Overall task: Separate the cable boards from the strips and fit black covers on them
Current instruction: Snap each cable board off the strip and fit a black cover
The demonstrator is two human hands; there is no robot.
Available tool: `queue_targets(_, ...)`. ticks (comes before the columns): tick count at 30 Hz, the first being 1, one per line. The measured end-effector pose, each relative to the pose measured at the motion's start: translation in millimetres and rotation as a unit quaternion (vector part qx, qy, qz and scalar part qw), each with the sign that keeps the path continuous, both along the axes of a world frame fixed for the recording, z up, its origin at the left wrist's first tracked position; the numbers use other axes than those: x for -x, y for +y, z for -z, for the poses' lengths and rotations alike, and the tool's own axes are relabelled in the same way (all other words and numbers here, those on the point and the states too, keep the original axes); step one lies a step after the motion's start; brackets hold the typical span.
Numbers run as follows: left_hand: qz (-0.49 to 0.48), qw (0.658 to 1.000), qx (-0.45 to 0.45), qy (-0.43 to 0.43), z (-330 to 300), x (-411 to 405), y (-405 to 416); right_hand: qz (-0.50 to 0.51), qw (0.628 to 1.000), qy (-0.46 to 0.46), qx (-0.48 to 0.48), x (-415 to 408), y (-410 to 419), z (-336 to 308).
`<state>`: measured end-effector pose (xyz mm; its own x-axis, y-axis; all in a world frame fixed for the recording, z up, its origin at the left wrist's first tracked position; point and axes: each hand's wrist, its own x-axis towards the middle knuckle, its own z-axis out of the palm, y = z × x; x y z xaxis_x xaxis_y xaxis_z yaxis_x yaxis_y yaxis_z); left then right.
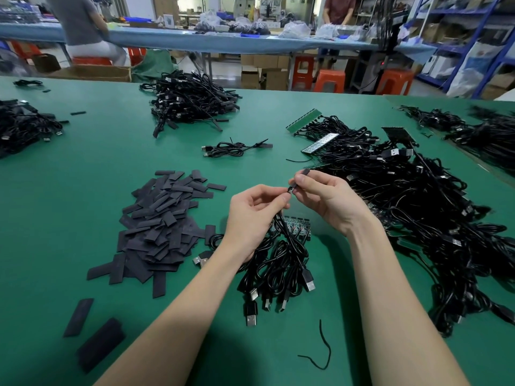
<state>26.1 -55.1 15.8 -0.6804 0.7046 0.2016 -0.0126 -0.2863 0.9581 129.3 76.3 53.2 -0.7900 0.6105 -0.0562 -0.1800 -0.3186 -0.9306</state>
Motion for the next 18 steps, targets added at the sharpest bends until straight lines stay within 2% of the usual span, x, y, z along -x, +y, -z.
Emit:
queue_targets(10, 0.017, 1.0, 0.004, 0.022, -1.8, -3.3, -4.8, -0.054, 0.998, -0.023, -0.016, -7.0, 4.0, -2.7)
queue_targets(18, 0.016, 1.0, 0.0, 0.024, -3.3, -4.6, -5.8, -0.041, 0.999, -0.014, -0.001, -7.9, 4.3, -2.3)
